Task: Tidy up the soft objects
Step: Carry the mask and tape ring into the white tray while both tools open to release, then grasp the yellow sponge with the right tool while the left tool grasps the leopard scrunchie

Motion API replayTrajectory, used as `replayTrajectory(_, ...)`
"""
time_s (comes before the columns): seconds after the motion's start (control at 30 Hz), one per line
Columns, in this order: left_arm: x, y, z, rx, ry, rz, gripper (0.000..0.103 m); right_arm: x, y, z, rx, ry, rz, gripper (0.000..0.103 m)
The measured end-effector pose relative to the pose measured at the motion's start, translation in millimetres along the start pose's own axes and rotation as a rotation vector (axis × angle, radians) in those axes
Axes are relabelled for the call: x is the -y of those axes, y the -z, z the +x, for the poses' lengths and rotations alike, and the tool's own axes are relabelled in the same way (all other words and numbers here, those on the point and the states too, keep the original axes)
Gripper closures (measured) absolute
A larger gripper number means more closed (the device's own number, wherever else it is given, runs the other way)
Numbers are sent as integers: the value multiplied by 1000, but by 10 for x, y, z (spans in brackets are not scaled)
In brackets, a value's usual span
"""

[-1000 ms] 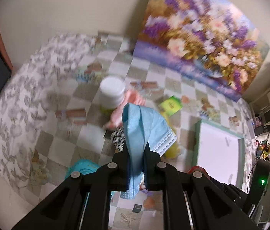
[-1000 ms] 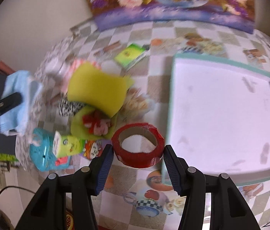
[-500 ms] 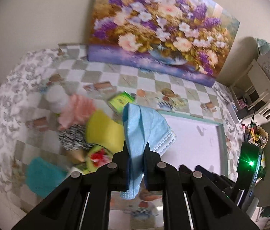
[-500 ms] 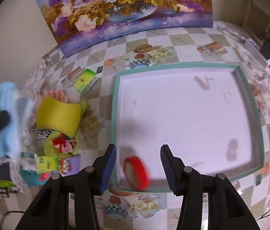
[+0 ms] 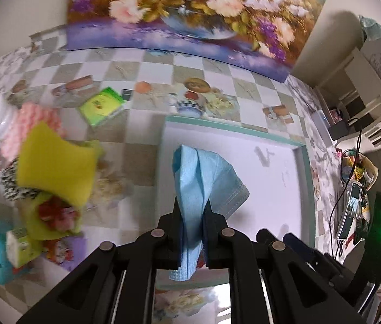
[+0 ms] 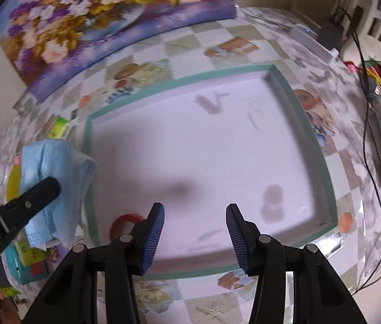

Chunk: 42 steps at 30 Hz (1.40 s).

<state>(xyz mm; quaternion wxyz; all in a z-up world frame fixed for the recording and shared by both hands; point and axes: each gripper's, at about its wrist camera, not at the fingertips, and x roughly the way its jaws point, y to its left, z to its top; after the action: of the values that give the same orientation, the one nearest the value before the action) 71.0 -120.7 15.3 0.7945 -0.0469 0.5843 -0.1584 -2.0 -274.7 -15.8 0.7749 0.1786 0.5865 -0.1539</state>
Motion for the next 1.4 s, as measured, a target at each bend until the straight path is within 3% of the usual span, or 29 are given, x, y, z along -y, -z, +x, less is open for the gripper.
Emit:
replayTrajectory(0.17,211,-39,157,-1,55,27,91,100,0,-6,4,21,9,52)
replayTrajectory(0.4,220,18,291,-19,31,31,86,138,10,14,-8,36,16,51)
replayTrajectory(0.47,208,23,306,-23,46,24,75,124,12,10,-4,43,9,51)
replayTrajectory(0.53,193,24,305,-24,62,14,44,118,17,6,-2,50,6,51)
replayTrajectory(0.6,160,19,273,-11,71,2,35,122,23,7,-2,54,8,51)
replayTrajectory(0.7,88,-3,215,12,57,-18,32,123,26,8,-3,58,11,51)
replayTrajectory(0.8,-18,-21,145,33,-4,-40,22,88,31,11,-3,52,3,50)
replayTrajectory(0.87,-88,-24,78,50,-108,-31,21,44,39,24,-7,40,-6,46)
replayTrajectory(0.97,-254,-35,-20,65,-203,-44,21,-39,52,61,-19,24,-23,44)
replayTrajectory(1.4,-1320,-59,-582,148,-285,-264,16,-329,93,23,5,-6,-83,36)
